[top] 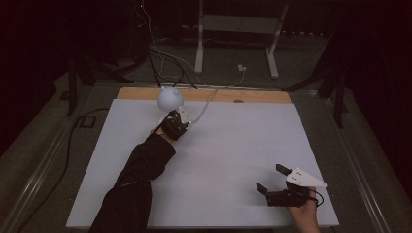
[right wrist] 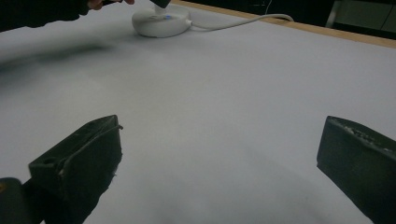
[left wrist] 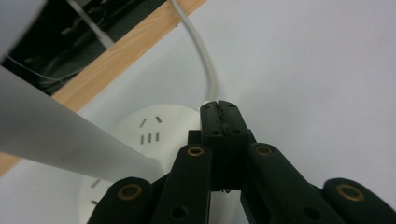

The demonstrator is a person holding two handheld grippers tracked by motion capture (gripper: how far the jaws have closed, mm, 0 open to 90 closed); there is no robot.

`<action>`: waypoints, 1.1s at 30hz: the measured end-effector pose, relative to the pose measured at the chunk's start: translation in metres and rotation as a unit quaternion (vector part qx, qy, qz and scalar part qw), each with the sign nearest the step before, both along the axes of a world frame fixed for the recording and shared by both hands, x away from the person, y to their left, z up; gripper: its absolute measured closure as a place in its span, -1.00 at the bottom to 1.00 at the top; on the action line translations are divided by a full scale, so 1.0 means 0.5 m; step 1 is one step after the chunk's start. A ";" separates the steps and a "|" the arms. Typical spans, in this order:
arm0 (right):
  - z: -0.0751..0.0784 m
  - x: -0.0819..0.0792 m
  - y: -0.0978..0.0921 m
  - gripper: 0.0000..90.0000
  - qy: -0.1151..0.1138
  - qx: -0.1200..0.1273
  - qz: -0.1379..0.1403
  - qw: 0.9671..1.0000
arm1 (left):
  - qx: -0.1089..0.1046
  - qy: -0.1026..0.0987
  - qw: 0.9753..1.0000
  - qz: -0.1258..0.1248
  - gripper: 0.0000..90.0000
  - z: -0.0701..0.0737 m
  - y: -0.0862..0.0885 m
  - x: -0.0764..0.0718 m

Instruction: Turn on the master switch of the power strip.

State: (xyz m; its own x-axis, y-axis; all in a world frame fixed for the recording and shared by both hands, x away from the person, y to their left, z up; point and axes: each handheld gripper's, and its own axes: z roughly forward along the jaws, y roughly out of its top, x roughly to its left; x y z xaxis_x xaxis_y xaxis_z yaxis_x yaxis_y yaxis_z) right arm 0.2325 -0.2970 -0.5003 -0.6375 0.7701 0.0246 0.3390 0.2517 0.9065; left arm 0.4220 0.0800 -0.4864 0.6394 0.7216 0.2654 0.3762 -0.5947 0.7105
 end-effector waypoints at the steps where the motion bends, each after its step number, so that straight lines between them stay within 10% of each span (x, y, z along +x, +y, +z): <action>1: 0.000 0.000 0.000 -1.00 0.000 0.000 0.000 1.000 | -0.003 0.003 1.000 -0.001 1.00 0.001 0.001 -0.002; 33: 0.001 0.000 0.002 -1.00 -0.001 0.000 0.000 1.000 | -0.106 0.102 0.989 -0.026 0.80 0.054 0.064 -0.052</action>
